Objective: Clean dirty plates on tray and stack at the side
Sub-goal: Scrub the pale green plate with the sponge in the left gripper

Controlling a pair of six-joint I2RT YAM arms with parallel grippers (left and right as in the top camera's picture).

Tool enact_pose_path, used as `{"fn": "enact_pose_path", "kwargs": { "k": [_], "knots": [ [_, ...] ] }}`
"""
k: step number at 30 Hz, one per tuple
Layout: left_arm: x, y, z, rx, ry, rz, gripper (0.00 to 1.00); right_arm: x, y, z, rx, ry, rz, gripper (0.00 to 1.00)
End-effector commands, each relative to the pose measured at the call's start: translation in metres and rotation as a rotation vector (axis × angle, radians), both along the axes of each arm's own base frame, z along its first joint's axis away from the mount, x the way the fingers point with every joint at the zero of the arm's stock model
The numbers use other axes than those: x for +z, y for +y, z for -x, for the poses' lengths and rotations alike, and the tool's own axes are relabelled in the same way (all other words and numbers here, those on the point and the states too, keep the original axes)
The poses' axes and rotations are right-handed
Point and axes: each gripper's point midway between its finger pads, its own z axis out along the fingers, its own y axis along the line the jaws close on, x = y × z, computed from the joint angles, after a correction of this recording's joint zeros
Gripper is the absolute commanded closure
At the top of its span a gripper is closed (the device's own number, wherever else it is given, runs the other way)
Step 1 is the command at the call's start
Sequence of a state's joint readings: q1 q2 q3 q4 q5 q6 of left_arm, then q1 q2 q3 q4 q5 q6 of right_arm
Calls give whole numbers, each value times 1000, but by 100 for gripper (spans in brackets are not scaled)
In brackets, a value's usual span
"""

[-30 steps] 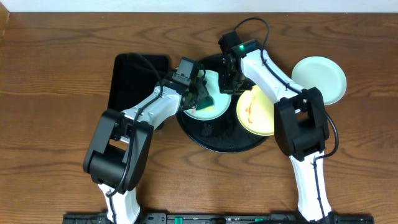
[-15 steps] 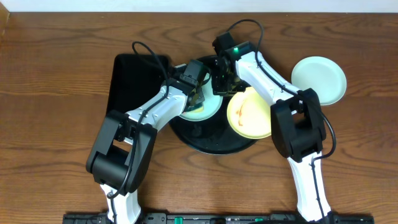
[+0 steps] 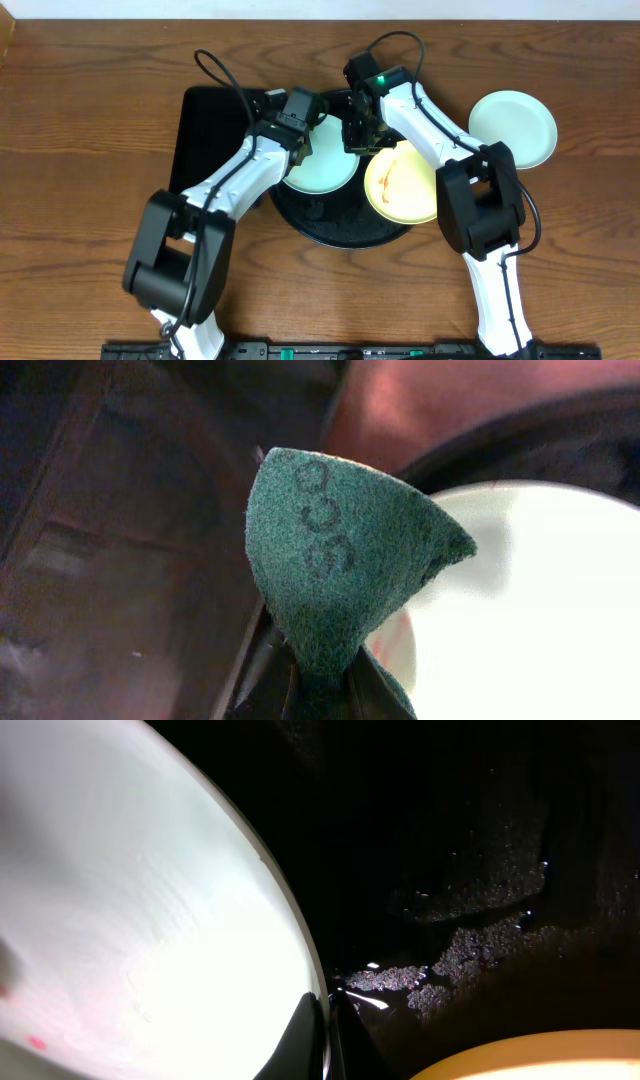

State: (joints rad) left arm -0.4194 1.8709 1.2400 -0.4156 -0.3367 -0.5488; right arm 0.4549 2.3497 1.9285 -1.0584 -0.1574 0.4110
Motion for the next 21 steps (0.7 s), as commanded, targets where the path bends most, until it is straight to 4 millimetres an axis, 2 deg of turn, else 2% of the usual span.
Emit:
{"fn": "enact_pose_path", "kwargs": {
  "k": [1,4,8,10,17,18,19,21],
  "knots": [
    [26,7,-4,8,-61,-21,88,-9,-13,0,-22,7,52,99],
    [36,-3,-3,-17,-73,42,88,-9,-13,0,-22,7,52,99],
    [31,-42,2,-92,-22,258,88,-9,-12,-1,-22,6,52,99],
    [27,-53,5,-84,4,337,88,-9,-12,-1,-22,6,52,99],
    [0,-54,10,-19,61,361,87,-9,-13,0,-22,7,53,99],
    [-5,-54,11,-17,74,356,83,-9,-13,0,-22,7,52,99],
    [-10,-53,12,-15,84,351,74,-9,-12,0,-22,7,52,99],
    [-19,-52,14,-37,108,326,68,-9,-13,0,-22,8,52,99]
  ]
}}
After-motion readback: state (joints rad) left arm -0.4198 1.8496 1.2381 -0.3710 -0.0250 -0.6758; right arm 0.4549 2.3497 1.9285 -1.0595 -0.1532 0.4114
